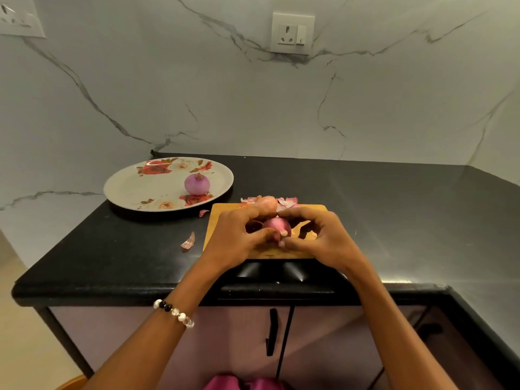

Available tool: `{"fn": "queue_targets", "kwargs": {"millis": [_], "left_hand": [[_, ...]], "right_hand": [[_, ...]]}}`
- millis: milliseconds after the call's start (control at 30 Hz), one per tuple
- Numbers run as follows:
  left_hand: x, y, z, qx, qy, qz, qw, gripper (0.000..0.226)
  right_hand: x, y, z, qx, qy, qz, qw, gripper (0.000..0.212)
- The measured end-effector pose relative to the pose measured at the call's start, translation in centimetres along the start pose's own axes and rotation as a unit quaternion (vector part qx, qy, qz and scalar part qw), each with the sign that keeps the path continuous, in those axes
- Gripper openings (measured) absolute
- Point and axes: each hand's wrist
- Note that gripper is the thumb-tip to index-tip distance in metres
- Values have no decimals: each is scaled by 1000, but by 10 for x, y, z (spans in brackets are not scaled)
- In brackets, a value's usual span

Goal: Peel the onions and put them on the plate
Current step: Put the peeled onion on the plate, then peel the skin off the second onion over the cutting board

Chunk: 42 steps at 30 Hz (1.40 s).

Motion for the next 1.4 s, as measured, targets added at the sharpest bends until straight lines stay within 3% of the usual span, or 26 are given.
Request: {"fn": "queue_targets", "kwargs": {"millis": [133, 233, 433, 567, 733, 1233, 1400], "left_hand": [[-5, 15, -5, 31, -114, -39, 992, 26], [-11, 34, -9, 57, -93, -78, 991, 27], [-17, 51, -1, 19, -68, -42, 997, 36], [-19, 49, 9, -14, -35, -28, 999, 36], [-15, 46, 8, -33, -73, 25, 996, 42], [-17, 43, 18, -47, 43, -25, 998, 26], [-18, 42, 21, -46, 25, -58, 997, 17]], "right_hand": [[7, 9, 0, -24, 107, -20, 994, 47], [11, 18, -5, -26, 102, -19, 994, 59], [16, 17, -23, -26, 117, -76, 990, 59], [13, 15, -25, -36, 35, -81, 995, 55], [12, 13, -27, -41, -7, -95, 995, 57], [10, 9, -31, -55, -52, -64, 995, 68], [12, 9, -30, -61, -38, -53, 996, 64]]}}
Point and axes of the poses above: each hand's wrist, its own y-axis towards the middle knuckle, its own x-axis out of the back of the hand, z = x × y, and after that the axes turned 9 degrees about z, right-handed
